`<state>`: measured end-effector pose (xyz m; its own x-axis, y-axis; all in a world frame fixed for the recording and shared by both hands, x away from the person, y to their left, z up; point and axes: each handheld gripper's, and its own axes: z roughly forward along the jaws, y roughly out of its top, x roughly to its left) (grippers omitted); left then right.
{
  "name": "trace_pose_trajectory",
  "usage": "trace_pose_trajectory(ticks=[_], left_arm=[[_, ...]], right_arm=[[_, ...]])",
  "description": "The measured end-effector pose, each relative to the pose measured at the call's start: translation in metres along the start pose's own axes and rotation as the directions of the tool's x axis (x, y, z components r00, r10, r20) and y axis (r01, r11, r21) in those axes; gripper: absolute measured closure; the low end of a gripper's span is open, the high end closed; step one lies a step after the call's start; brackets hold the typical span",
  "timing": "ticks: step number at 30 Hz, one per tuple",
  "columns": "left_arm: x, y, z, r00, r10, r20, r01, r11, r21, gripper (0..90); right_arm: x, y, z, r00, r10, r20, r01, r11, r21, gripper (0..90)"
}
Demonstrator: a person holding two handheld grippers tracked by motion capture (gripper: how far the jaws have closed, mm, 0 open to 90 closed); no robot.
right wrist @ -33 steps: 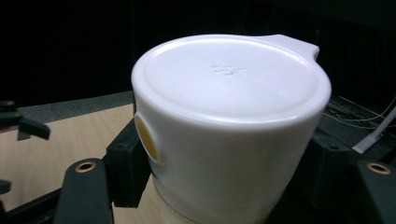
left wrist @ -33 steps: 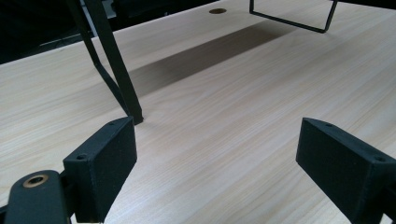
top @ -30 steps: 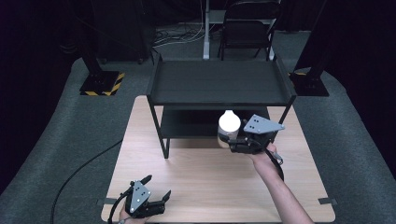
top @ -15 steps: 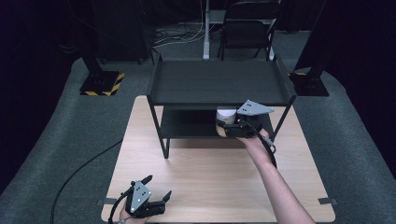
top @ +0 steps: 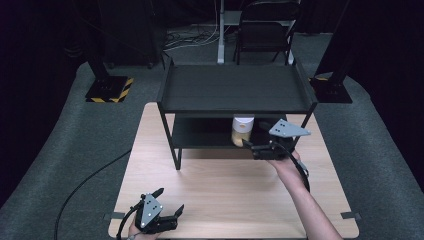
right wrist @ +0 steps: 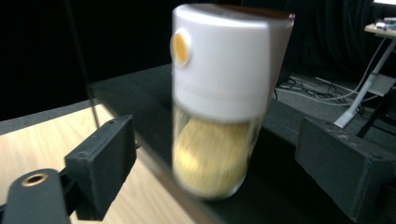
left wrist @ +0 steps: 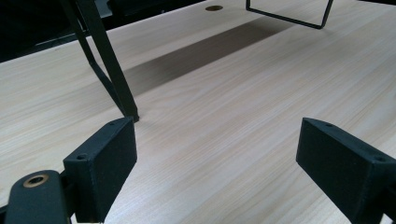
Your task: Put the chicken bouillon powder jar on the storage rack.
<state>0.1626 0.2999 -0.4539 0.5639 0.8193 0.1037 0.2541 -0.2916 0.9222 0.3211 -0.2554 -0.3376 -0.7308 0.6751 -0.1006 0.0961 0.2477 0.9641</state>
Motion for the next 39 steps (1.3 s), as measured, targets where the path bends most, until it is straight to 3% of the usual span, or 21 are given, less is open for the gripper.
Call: trace_pose_trajectory(ticks=[4, 7, 8, 10, 13, 16, 21, 26, 28, 31, 34, 39], left_arm=[[-0.001, 0.001, 0.001, 1.0, 0.003, 0.003, -0.003, 1.0, 0.0, 12.2], [-0.002, 0.001, 0.002, 1.0, 0.007, 0.004, -0.007, 1.0, 0.002, 12.2], [-0.002, 0.001, 0.002, 1.0, 0.006, 0.004, -0.006, 1.0, 0.001, 12.2], [-0.002, 0.001, 0.001, 1.0, 0.003, 0.003, -0.003, 1.0, 0.0, 12.2], [-0.002, 0.001, 0.001, 1.0, -0.002, 0.001, 0.002, 1.0, -0.003, 12.2], [-0.002, 0.0, 0.001, 1.0, -0.008, 0.002, 0.008, 0.9999, -0.007, 12.2], [-0.002, 0.0, 0.0, 0.9999, -0.011, 0.0, 0.011, 0.9999, -0.013, 12.2], [-0.002, 0.0, 0.0, 0.9999, -0.01, -0.002, 0.01, 0.9999, -0.009, 12.2], [-0.002, 0.0, 0.0, 0.9999, -0.014, -0.005, 0.013, 0.9999, -0.009, 12.2], [-0.002, 0.0, -0.001, 0.9999, -0.013, -0.006, 0.013, 0.9999, -0.01, 12.2], [-0.002, -0.001, -0.001, 0.9999, -0.013, -0.007, 0.013, 0.9999, -0.011, 12.2], [-0.002, 0.0, 0.0, 1.0, -0.005, -0.001, 0.005, 1.0, -0.007, 12.2]], right_arm=[[0.008, -0.017, -0.024, 0.998, -0.063, -0.005, 0.063, 0.998, 0.004, 8.8], [0.011, -0.03, -0.042, 0.9972, -0.074, -0.01, 0.073, 0.997, -0.003, 7.0], [0.016, -0.04, -0.057, 0.9969, -0.079, -0.001, 0.079, 0.997, -0.012, 7.0], [0.018, -0.046, -0.064, 0.996, -0.089, 0.007, 0.089, 0.996, -0.016, 6.1], [0.031, -0.062, -0.088, 0.9888, -0.145, 0.034, 0.145, 0.989, 0.015, 4.8], [0.033, -0.072, -0.099, 0.9893, -0.143, 0.03, 0.142, 0.99, 0.025, 4.0], [0.042, -0.103, -0.124, 0.9924, -0.118, 0.034, 0.117, 0.993, 0.012, 2.5], [0.057, -0.132, -0.136, 0.9867, -0.148, 0.067, 0.145, 0.988, 0.046, 2.2], [0.058, -0.143, -0.14, 0.99, -0.129, 0.058, 0.124, 0.989, 0.079, 2.1], [0.061, -0.146, -0.143, 0.9891, -0.129, 0.071, 0.122, 0.988, 0.093, 2.1], [0.059, -0.155, -0.147, 0.993, -0.1, 0.062, 0.094, 0.991, 0.093, 2.7], [0.054, -0.156, -0.143, 0.9949, -0.079, 0.063, 0.071, 0.991, 0.111, 2.6]])
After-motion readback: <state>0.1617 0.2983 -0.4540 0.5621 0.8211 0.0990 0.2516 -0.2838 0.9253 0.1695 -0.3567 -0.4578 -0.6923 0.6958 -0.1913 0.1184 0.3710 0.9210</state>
